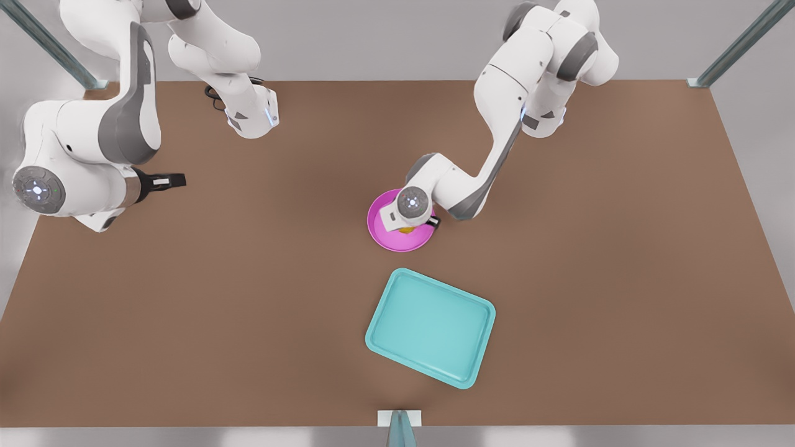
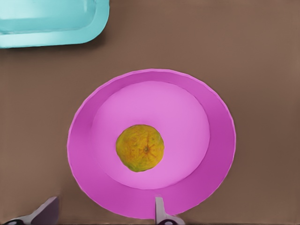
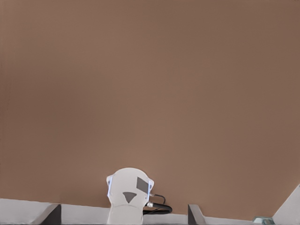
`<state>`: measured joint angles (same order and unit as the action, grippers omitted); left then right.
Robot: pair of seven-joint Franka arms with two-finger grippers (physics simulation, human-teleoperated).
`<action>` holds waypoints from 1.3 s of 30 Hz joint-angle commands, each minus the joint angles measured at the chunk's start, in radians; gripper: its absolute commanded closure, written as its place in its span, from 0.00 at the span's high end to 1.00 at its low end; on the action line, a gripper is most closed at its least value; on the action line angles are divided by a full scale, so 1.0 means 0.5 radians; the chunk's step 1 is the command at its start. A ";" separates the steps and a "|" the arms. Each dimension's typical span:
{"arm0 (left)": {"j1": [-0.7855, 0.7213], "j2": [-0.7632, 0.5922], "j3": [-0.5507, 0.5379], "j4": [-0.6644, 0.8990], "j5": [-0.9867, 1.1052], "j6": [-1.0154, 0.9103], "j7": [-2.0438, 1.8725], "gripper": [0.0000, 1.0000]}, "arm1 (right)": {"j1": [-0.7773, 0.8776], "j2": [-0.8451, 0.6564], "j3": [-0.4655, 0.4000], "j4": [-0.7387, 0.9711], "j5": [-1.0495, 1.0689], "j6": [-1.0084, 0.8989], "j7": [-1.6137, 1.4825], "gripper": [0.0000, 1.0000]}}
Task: Place the orange on the plate with the left arm and the plate on the tray with the right arm
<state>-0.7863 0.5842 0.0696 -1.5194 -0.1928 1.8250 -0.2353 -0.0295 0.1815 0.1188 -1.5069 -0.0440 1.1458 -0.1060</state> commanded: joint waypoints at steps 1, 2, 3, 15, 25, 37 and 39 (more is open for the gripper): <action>0.026 -0.199 0.231 0.011 0.005 -0.600 -0.377 1.00 | 0.071 -0.007 0.097 -0.210 0.137 0.509 0.203 1.00; 0.023 -0.352 0.557 0.014 0.018 -0.809 0.028 1.00 | 0.194 -0.013 0.097 -0.373 0.226 0.779 0.340 1.00; 0.023 -0.417 0.959 0.093 0.018 -0.931 0.482 1.00 | 0.356 -0.007 0.097 -0.533 0.303 1.070 0.555 1.00; 1.582 -0.678 -0.360 0.228 0.579 -0.916 0.673 1.00 | 0.933 0.573 0.137 -0.849 0.904 2.433 1.010 1.00; 1.573 -0.659 -0.360 0.238 0.564 -1.134 0.695 1.00 | 0.961 0.760 0.186 -0.837 0.904 2.500 0.994 1.00; 1.576 -0.582 -0.351 0.311 0.361 -1.030 0.707 1.00 | 0.958 0.852 0.238 -0.824 0.889 2.522 0.955 0.94; 1.576 -0.579 -0.351 0.311 0.361 -1.033 0.707 1.00 | 0.958 0.852 0.235 -0.824 0.889 2.516 0.909 0.66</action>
<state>0.0012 0.2958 -0.1056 -1.3643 -0.0094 1.3125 0.0722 0.4489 0.6090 0.2363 -1.9194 0.4089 2.4022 0.3180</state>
